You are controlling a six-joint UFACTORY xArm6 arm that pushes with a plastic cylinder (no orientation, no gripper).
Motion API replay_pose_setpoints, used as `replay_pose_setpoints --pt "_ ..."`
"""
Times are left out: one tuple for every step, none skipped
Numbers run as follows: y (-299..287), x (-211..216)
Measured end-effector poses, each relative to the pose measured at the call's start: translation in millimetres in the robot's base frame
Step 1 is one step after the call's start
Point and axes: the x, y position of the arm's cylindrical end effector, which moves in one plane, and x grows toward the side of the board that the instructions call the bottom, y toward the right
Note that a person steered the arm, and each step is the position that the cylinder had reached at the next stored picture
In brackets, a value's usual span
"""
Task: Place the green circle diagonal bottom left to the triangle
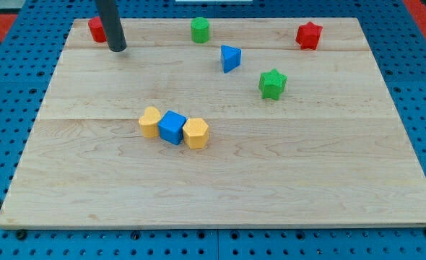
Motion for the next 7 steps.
replay_pose_setpoints --pt "53 1" --pt "117 -12" --pt "170 -10" --pt "185 -22" --pt "197 -64" --pt "120 -77" --pt "106 -31"
